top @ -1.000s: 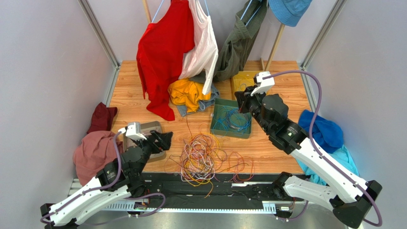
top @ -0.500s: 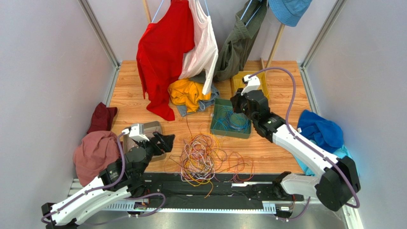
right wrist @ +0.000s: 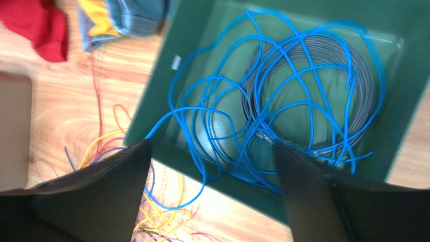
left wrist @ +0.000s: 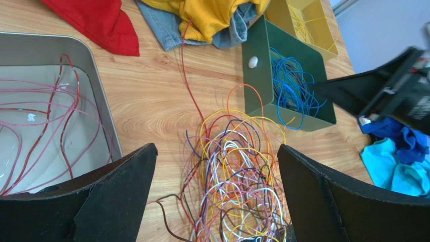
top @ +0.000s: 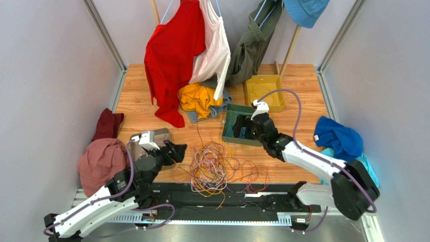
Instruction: Untangle the cables
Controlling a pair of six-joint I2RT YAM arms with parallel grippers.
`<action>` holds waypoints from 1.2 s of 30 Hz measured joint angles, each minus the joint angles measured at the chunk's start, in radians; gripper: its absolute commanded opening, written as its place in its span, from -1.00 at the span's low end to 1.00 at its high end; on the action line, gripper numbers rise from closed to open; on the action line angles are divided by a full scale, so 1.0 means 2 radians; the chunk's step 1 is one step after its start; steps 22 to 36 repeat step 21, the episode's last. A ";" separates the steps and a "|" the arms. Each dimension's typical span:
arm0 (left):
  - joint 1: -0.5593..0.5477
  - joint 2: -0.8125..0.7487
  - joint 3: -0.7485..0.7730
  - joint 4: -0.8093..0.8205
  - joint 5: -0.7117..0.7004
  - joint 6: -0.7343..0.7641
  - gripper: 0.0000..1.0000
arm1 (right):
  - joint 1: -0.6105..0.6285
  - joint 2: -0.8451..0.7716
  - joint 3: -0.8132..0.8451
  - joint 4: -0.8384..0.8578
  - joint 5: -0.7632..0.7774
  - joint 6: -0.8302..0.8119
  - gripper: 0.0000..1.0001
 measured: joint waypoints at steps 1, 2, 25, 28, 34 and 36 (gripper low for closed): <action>0.000 0.002 0.000 0.000 0.001 0.001 0.98 | 0.005 -0.013 0.000 -0.005 0.007 -0.001 1.00; 0.000 0.003 0.000 0.000 0.001 0.002 0.98 | 0.012 -0.031 0.001 -0.013 0.018 0.001 1.00; 0.000 0.147 0.040 -0.043 -0.010 -0.033 0.98 | 0.249 -0.354 -0.143 -0.102 0.170 0.037 0.97; 0.000 0.147 0.040 -0.043 -0.010 -0.033 0.98 | 0.249 -0.354 -0.143 -0.102 0.170 0.037 0.97; 0.000 0.147 0.040 -0.043 -0.010 -0.033 0.98 | 0.249 -0.354 -0.143 -0.102 0.170 0.037 0.97; 0.000 0.147 0.040 -0.043 -0.010 -0.033 0.98 | 0.249 -0.354 -0.143 -0.102 0.170 0.037 0.97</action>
